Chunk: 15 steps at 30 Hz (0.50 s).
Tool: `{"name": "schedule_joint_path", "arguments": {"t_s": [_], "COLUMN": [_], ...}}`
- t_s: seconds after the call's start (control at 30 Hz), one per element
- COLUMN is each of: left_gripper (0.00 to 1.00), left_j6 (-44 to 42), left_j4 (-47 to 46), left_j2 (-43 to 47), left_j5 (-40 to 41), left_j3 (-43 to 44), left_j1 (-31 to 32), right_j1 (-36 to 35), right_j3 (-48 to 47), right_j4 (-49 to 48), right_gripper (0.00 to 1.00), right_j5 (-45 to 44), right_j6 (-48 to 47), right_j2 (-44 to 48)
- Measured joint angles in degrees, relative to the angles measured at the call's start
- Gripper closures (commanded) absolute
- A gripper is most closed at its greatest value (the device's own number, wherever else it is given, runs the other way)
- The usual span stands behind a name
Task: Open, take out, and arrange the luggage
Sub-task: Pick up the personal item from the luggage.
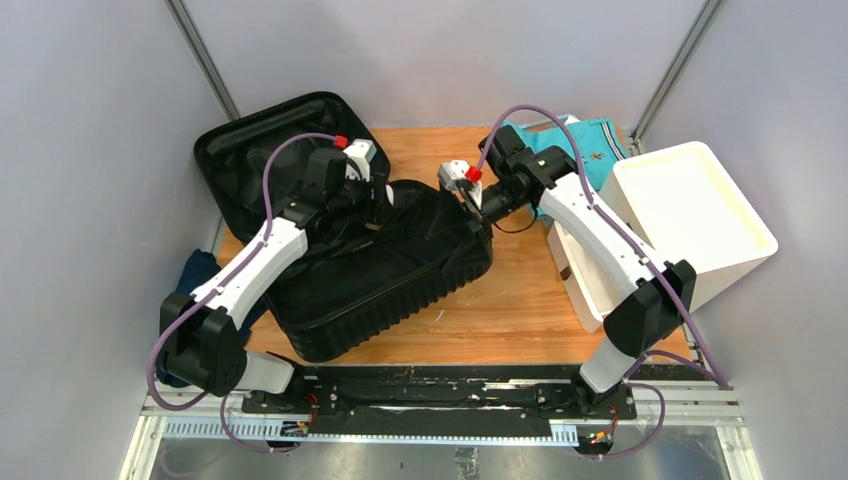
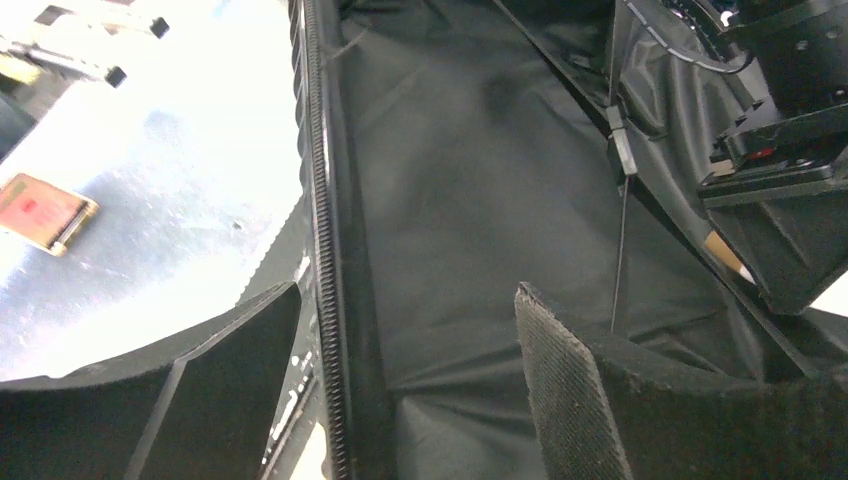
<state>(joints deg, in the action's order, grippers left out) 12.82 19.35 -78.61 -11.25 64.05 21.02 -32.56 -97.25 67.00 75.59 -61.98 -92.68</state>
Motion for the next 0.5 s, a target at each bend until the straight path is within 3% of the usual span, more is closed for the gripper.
{"name": "schedule_joint_path", "arguments": {"t_s": [0.5], "left_gripper": [0.88], "left_j6": [2.43], "left_j4": [-2.4], "left_j2": [2.27], "left_j5": [1.01], "left_j3": [-0.44], "left_j1": [-0.33], "right_j1": [0.52], "right_j3": [-0.83], "right_j4": [-32.63], "right_gripper": [0.23], "right_j5": [5.33], "right_j6": [45.86], "right_j2": [-1.81]}}
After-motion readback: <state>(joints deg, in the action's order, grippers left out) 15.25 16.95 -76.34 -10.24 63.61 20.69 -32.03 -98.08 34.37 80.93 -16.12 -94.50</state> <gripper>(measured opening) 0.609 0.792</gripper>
